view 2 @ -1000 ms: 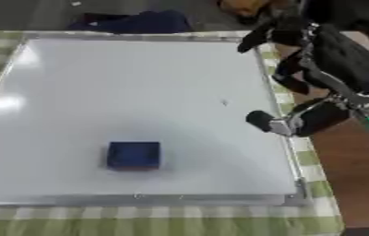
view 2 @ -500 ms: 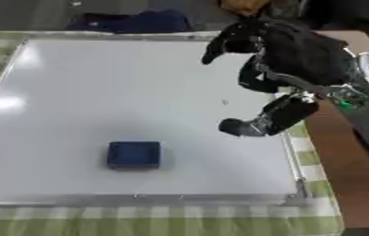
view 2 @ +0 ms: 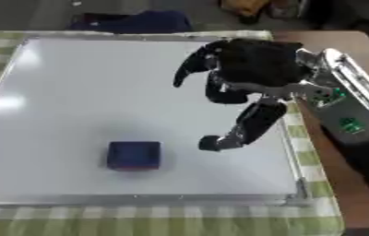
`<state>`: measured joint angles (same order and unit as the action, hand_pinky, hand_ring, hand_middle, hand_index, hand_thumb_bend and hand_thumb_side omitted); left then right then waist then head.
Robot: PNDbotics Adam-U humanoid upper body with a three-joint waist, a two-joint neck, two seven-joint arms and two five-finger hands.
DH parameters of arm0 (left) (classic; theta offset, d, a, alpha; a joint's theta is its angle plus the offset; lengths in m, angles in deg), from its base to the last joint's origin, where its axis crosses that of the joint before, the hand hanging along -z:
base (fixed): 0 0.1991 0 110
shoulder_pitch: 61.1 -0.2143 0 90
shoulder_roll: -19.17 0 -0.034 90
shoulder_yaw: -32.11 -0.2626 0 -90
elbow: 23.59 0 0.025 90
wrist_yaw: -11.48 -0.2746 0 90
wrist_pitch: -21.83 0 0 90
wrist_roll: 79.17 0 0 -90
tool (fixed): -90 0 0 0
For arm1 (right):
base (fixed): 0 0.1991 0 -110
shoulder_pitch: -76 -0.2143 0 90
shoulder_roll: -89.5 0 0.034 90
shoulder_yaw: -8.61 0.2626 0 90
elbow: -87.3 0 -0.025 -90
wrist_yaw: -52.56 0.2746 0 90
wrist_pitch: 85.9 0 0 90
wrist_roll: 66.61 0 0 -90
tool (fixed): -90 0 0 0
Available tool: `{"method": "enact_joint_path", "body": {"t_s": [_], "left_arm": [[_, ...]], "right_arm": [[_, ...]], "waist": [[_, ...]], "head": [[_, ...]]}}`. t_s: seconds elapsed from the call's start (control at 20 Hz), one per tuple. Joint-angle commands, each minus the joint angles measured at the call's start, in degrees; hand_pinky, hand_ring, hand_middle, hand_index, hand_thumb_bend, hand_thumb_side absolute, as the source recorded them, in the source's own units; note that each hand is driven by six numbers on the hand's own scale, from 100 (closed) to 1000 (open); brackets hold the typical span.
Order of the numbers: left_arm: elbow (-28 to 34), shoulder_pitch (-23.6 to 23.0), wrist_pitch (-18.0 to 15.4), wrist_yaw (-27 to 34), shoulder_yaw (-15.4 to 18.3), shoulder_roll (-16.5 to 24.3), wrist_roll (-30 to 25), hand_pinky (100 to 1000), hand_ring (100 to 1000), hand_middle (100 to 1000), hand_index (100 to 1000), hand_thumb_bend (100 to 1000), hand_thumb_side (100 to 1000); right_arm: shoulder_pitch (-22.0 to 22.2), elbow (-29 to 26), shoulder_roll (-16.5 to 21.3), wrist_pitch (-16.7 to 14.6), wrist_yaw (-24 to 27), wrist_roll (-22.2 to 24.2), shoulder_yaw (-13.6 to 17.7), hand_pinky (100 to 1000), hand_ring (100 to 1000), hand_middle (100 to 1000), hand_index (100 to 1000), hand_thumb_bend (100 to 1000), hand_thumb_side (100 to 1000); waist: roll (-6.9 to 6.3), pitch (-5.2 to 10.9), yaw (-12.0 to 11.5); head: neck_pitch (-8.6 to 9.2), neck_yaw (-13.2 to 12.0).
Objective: Wipe the whiteboard clean with a brush.
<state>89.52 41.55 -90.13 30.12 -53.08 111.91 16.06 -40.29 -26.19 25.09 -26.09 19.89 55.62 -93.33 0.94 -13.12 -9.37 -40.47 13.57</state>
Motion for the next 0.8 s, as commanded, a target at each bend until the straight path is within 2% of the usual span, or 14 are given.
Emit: {"method": "enact_joint_path", "body": {"t_s": [0.05, 0.35, 0.6, 0.75, 0.8], "left_arm": [[0.63, 0.78, -0.11, 0.42, -0.06, 2.12, -0.43, 537, 639, 604, 558, 166, 980], [0.62, 0.95, 0.03, 0.59, -0.35, 2.20, -0.78, 536, 645, 604, 559, 168, 980], [0.73, 1.26, 0.22, 0.92, -0.58, 2.12, -0.94, 537, 645, 604, 559, 170, 978], [0.79, 1.48, 0.33, 1.12, -0.71, 2.02, -1.04, 537, 646, 605, 560, 172, 976], [0.82, 1.58, 0.37, 1.20, -0.76, 1.96, -1.08, 537, 646, 605, 560, 172, 976]], "right_arm": [[-1.05, -1.10, 1.15, 0.41, -0.31, 2.27, -0.91, 799, 829, 770, 100, 452, 654], [-2.69, -1.10, 0.76, 2.92, -1.11, 3.70, -3.34, 787, 815, 749, 100, 478, 681], [-4.61, -1.10, -0.53, 7.21, -1.41, 5.10, -5.43, 784, 827, 734, 100, 475, 725], [-5.87, -1.10, -1.33, 9.43, -1.39, 5.37, -6.36, 789, 848, 733, 100, 437, 733], [-6.25, -1.10, -1.61, 10.22, -1.47, 5.50, -6.65, 789, 850, 733, 100, 456, 736]], "waist": [[0.07, 0.85, -0.09], [0.44, 0.84, -0.41], [0.68, 0.99, -1.25], [0.73, 0.99, -1.75], [0.74, 0.98, -1.89]], "head": [[0.24, 0.06], [0.03, 0.40], [-0.13, 1.31], [0.00, 1.95], [-0.01, 2.16]]}}
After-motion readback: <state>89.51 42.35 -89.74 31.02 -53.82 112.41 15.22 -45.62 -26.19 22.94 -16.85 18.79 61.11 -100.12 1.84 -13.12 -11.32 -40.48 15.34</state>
